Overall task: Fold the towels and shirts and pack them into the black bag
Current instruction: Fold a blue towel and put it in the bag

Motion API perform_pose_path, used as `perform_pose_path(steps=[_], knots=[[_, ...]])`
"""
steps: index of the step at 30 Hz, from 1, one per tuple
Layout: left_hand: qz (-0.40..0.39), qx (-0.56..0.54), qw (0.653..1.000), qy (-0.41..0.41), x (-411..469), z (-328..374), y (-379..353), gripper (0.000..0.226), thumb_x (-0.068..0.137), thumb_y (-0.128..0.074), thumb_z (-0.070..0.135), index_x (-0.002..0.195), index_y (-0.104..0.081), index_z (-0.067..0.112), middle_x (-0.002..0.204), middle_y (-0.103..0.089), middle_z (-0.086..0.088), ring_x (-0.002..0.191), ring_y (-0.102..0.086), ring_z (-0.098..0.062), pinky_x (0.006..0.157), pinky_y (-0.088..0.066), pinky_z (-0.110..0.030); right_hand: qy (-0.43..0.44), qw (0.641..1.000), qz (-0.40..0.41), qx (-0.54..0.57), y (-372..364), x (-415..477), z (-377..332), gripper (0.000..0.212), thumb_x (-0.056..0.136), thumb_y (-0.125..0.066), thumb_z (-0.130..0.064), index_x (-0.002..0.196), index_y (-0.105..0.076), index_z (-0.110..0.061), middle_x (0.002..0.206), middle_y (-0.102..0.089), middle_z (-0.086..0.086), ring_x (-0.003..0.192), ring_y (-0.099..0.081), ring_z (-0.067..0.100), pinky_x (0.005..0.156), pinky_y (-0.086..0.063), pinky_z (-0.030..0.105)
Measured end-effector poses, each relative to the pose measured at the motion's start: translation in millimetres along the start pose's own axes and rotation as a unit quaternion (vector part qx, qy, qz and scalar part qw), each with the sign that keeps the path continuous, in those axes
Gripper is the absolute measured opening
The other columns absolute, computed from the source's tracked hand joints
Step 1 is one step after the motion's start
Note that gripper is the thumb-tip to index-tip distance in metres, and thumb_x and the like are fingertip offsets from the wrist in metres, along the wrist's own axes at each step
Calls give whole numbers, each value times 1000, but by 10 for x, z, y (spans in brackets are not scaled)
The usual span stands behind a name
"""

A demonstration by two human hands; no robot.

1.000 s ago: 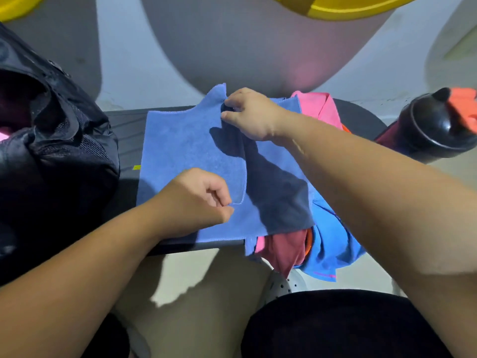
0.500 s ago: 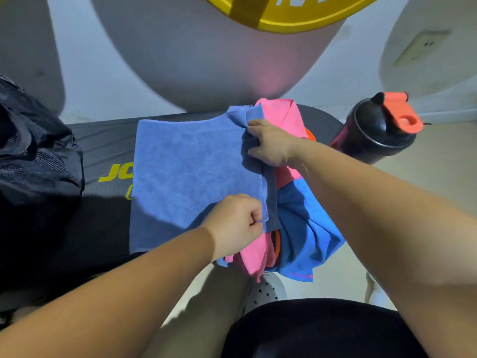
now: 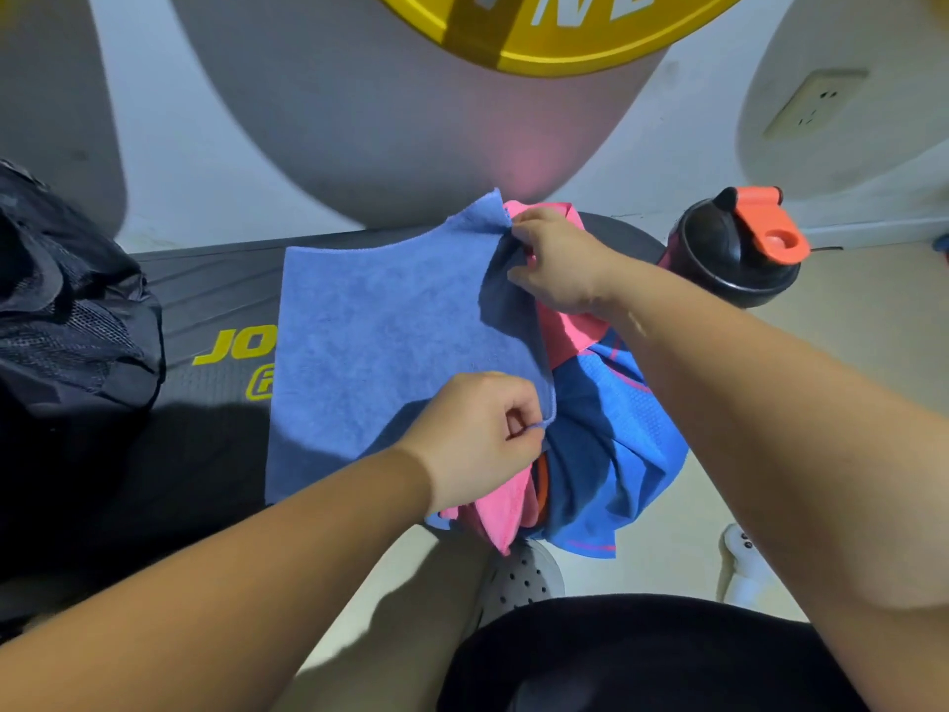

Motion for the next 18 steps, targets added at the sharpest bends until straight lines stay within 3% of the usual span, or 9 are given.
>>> perform_pose_path(steps=[1, 3, 5, 8, 11, 13, 18], knots=[[-29, 37, 999, -2, 11, -40, -70, 4, 83, -71, 20, 80, -68, 19, 74, -57, 11, 65, -51, -3, 70, -50, -26, -8, 1000, -22, -8, -77, -23, 24, 8, 89, -58, -14, 91, -54, -8, 132, -47, 16, 124, -45, 32, 101, -34, 27], [-87, 100, 991, 10, 6, -160, -181, 19, 84, -73, 37, 96, -69, 23, 88, -57, 12, 76, -52, -2, 78, -49, -26, -26, 997, -67, -36, -254, -60, 80, 36, 90, -58, -25, 121, -58, -5, 146, -38, 15, 129, -42, 37, 109, -35, 40], [-84, 87, 992, 28, -2, -245, -150, 22, 85, -70, 45, 97, -68, 26, 91, -59, 13, 78, -55, -1, 78, -50, -25, -42, 996, -59, -50, -351, -79, 104, 47, 92, -55, -34, 135, -54, -15, 155, -30, 12, 133, -37, 40, 111, -33, 48], [-7, 53, 998, 45, 48, -356, 116, 12, 89, -67, 38, 84, -67, 27, 81, -61, 9, 69, -55, -3, 73, -51, -29, -80, 995, 49, -28, -300, -58, 102, 46, 94, -52, -43, 137, -55, -27, 146, -40, 9, 128, -42, 37, 110, -35, 44], [71, 93, 992, 56, 163, -592, 495, 8, 88, -68, 33, 92, -66, 26, 89, -61, 6, 71, -52, -5, 79, -50, -33, -114, 988, 95, -43, -297, -18, 78, 49, 93, -50, -53, 140, -47, -39, 137, -43, 8, 122, -44, 37, 105, -38, 45], [109, 127, 984, 67, 244, -766, 755, 21, 87, -69, 33, 106, -65, 25, 100, -59, 2, 83, -56, -12, 86, -49, -36, -121, 985, 93, -77, -337, 35, 45, 54, 94, -46, -56, 145, -38, -42, 139, -42, 8, 123, -42, 37, 104, -37, 46], [144, 259, 948, 117, 495, -1183, 1313, 44, 89, -64, 35, 130, -56, 19, 127, -52, -7, 116, -55, -31, 97, -47, -43, -128, 981, 124, -78, -334, 275, 114, 43, 100, -41, -45, 142, -48, -37, 138, -48, 9, 121, -42, 37, 102, -35, 45]])
Point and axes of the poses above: each hand's wrist, its own x-axis towards the middle knuckle, its own y-axis out of the back of the hand, z = x × y, the point moved 6 cm from there along x, towards the middle knuckle
